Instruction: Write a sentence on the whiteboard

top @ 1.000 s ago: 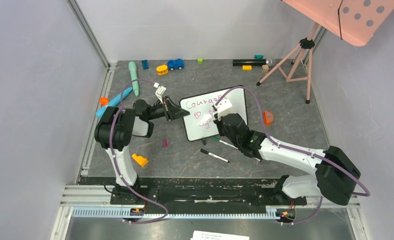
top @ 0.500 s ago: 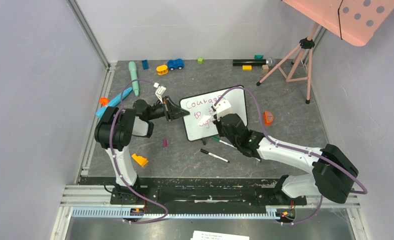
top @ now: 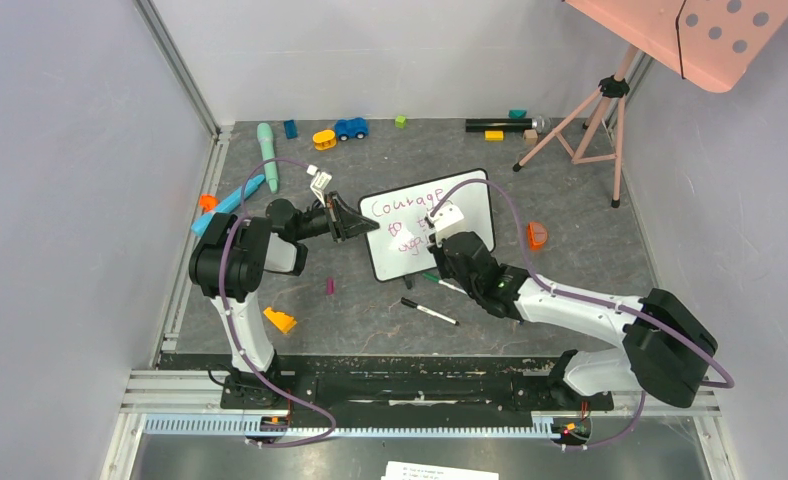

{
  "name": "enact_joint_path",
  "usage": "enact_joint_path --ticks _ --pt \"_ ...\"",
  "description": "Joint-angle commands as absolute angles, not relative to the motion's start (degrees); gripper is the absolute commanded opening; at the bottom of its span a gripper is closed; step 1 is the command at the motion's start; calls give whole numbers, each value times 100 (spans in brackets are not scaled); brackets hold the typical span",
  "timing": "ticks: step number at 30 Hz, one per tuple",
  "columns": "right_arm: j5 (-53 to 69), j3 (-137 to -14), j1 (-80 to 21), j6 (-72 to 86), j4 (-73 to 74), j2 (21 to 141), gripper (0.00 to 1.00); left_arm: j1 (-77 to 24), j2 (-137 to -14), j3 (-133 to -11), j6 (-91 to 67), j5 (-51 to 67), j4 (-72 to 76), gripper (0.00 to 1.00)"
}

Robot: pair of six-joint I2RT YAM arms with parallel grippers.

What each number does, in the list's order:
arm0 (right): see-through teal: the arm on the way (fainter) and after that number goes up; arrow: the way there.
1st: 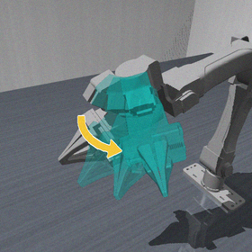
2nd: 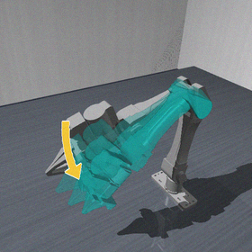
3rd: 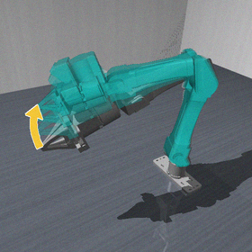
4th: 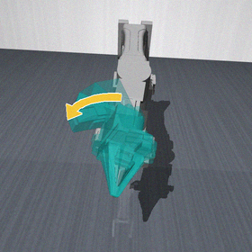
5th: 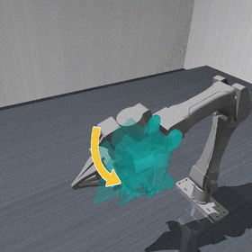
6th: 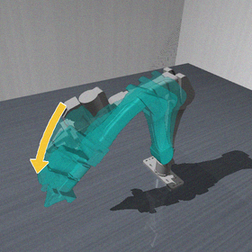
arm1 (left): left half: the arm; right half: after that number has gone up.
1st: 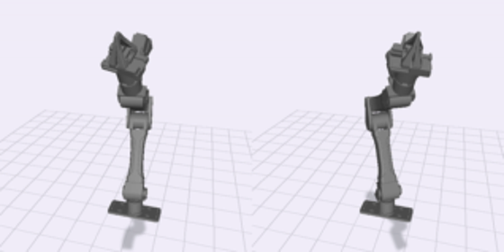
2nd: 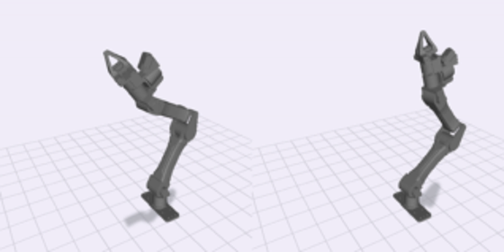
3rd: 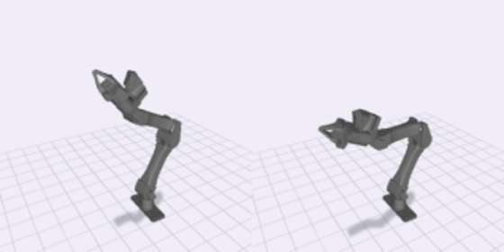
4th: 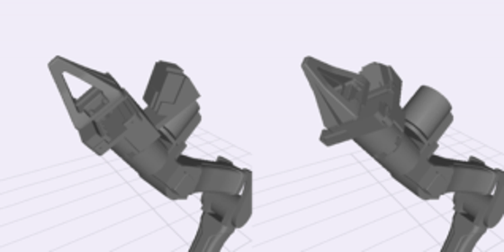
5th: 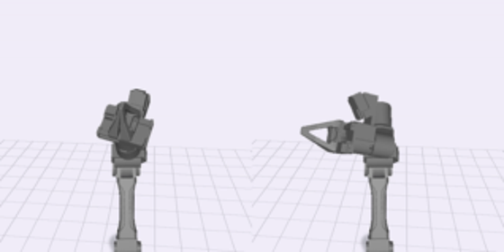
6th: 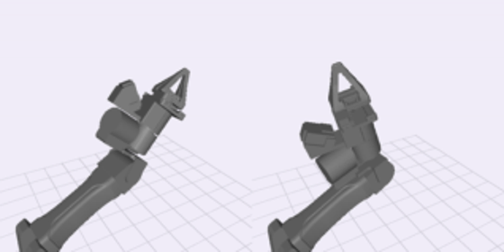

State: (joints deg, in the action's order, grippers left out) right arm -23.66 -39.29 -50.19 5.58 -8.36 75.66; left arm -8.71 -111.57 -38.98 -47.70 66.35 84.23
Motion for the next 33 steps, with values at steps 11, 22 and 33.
enact_joint_path --ticks 11,22,33 --pt "-2221 -3929 -4978 643 -869 7049 0 -888 -10837 -3917 -4834 6814 8921 2" --pt "-2360 -4031 -4870 553 -765 7052 0 -888 -10828 -3905 -4834 6807 8917 2" --pt "-2379 -4143 -4796 494 -799 7312 0 -888 -10846 -3920 -4843 6812 8921 2"
